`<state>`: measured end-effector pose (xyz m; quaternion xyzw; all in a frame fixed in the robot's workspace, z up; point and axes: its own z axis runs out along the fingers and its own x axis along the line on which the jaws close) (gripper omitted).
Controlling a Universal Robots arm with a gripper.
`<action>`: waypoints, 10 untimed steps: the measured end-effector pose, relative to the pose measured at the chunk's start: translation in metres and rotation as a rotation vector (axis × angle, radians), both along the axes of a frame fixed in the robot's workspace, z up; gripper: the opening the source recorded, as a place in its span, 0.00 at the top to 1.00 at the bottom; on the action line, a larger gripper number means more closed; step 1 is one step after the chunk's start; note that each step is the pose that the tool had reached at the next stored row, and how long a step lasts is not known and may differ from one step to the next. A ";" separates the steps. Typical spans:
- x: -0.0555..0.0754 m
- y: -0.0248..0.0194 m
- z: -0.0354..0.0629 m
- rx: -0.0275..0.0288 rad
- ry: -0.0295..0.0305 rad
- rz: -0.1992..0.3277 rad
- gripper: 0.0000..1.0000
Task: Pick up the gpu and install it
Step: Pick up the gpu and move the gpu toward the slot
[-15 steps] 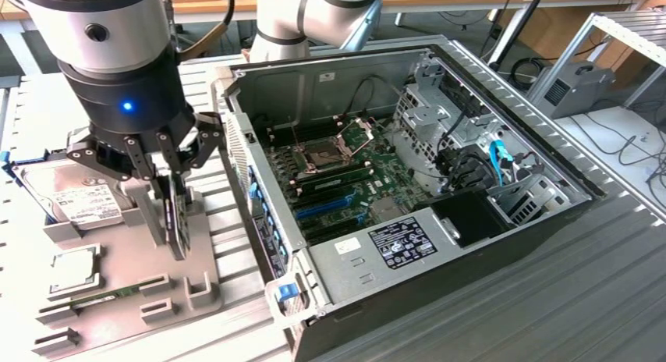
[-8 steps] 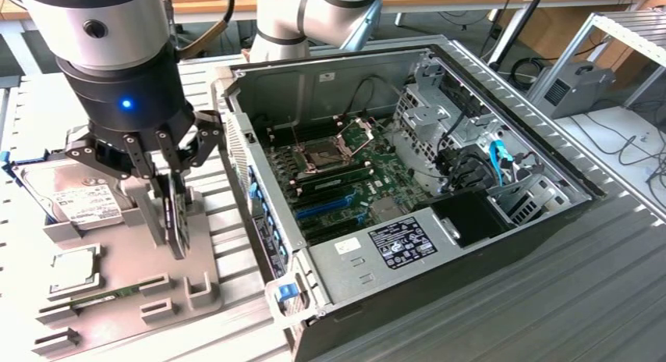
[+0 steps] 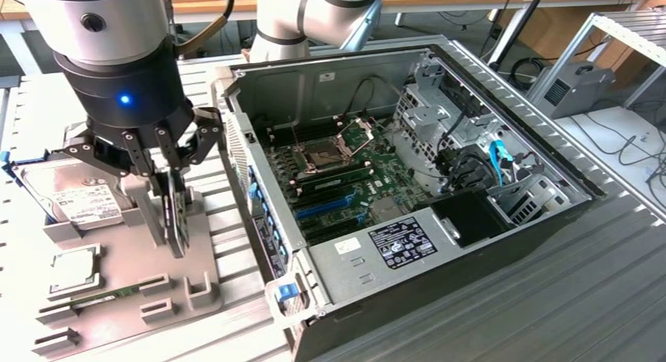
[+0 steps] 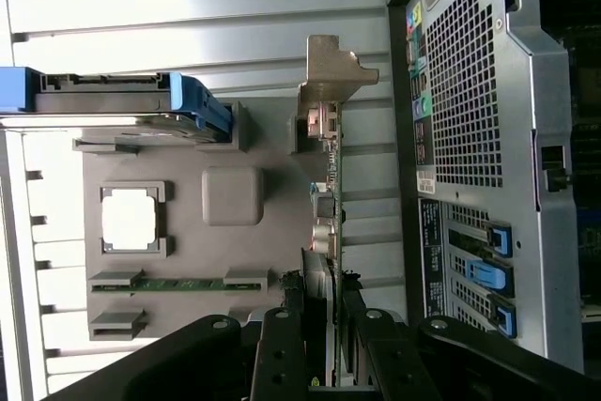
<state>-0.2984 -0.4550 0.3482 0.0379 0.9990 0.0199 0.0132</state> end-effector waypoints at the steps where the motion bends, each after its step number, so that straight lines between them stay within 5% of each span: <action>1: 0.000 0.0000 0.0003 0.0000 0.0000 0.000 0.74; 10: 0.000 0.0000 0.0043 0.0000 0.0001 0.000 0.74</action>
